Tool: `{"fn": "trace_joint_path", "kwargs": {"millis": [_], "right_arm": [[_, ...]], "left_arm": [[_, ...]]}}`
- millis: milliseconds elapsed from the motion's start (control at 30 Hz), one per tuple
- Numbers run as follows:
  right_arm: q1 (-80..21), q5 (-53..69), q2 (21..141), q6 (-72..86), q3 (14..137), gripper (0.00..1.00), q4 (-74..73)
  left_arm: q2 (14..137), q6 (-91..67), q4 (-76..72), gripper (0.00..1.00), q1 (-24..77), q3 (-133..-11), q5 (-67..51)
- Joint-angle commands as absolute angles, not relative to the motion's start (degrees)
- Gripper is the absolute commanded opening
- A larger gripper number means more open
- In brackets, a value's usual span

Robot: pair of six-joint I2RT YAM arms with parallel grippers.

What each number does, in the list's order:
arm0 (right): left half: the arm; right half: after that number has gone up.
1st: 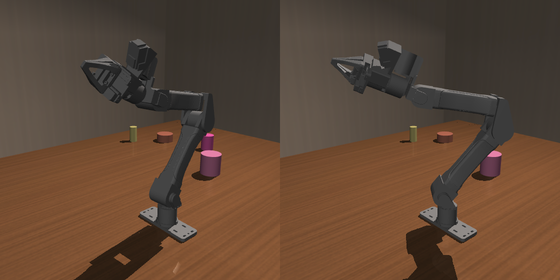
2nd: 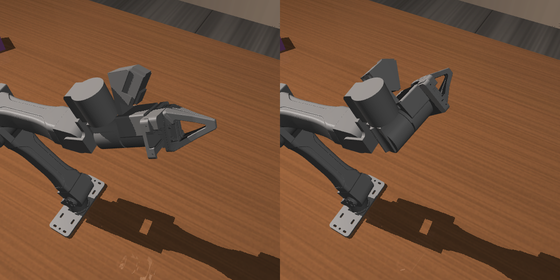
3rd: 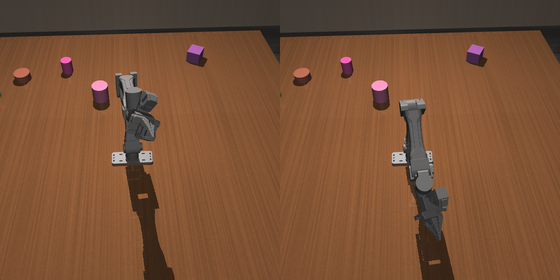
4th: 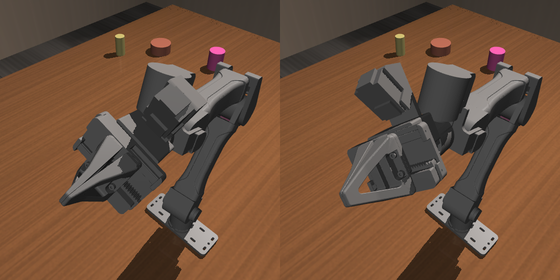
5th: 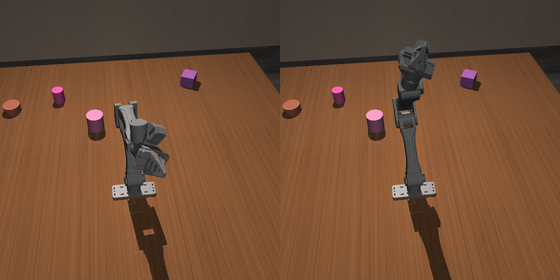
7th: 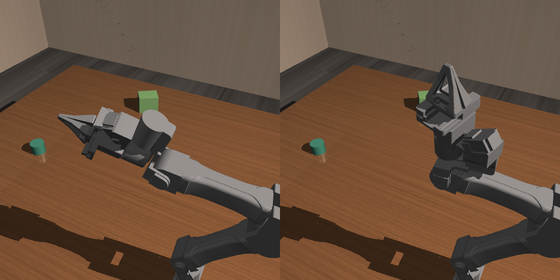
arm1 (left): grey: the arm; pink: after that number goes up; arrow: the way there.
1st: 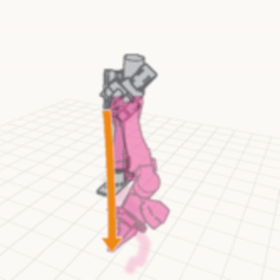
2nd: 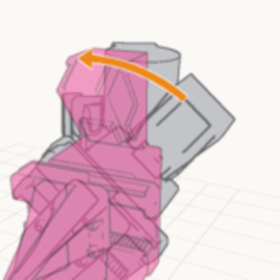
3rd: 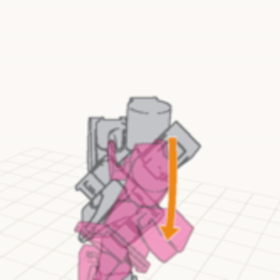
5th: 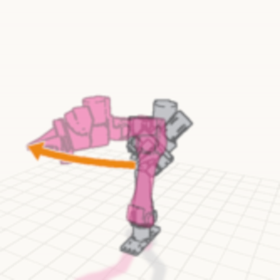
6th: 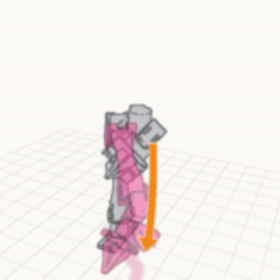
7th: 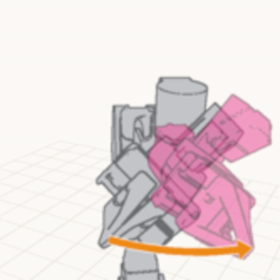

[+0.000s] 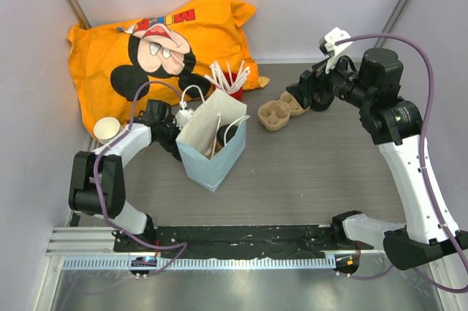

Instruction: Pack the takeout coffee

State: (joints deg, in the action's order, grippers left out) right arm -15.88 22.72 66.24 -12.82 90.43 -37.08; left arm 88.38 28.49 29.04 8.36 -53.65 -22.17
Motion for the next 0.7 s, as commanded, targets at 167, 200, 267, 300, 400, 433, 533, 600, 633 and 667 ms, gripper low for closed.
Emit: {"fn": "trace_joint_path", "kwargs": {"millis": [167,200,267,300,400,433,533,600,633,667], "right_arm": [[-15.2,24.6,64.2,-11.6,91.8,1.0,-34.3],[-15.2,24.7,64.2,-11.6,91.9,1.0,-34.4],[-15.1,24.8,64.1,-11.5,91.9,1.0,-34.4],[-15.1,24.8,64.2,-11.4,92.0,1.0,-34.4],[-15.0,24.9,64.0,-11.4,92.1,1.0,-34.4],[-14.9,24.9,63.8,-11.4,92.0,1.0,-34.4],[-14.9,24.7,63.7,-11.5,92.4,1.0,-34.5],[-14.8,24.9,63.6,-11.6,92.8,1.0,-34.7],[-14.7,24.9,63.7,-11.6,93.0,1.0,-35.0],[-14.7,25.0,63.6,-11.6,93.3,1.0,-35.1]], "left_arm": [[89.7,31.5,31.4,1.0,12.0,-53.3,-23.6],[89.7,31.6,31.6,1.0,12.8,-53.1,-23.6],[89.7,31.6,32.1,1.0,13.5,-52.9,-23.6],[89.6,31.6,32.3,1.0,14.1,-52.8,-23.7],[89.1,31.6,33.1,1.0,15.3,-52.6,-24.3],[88.9,31.6,33.3,1.0,15.6,-52.6,-24.3],[88.3,31.4,33.7,1.0,17.2,-52.1,-24.0],[88.2,30.9,33.8,1.0,18.7,-51.9,-23.5],[88.2,30.7,33.8,1.0,19.2,-51.9,-23.6],[88.3,30.4,33.8,1.0,19.7,-51.9,-23.6]]}}
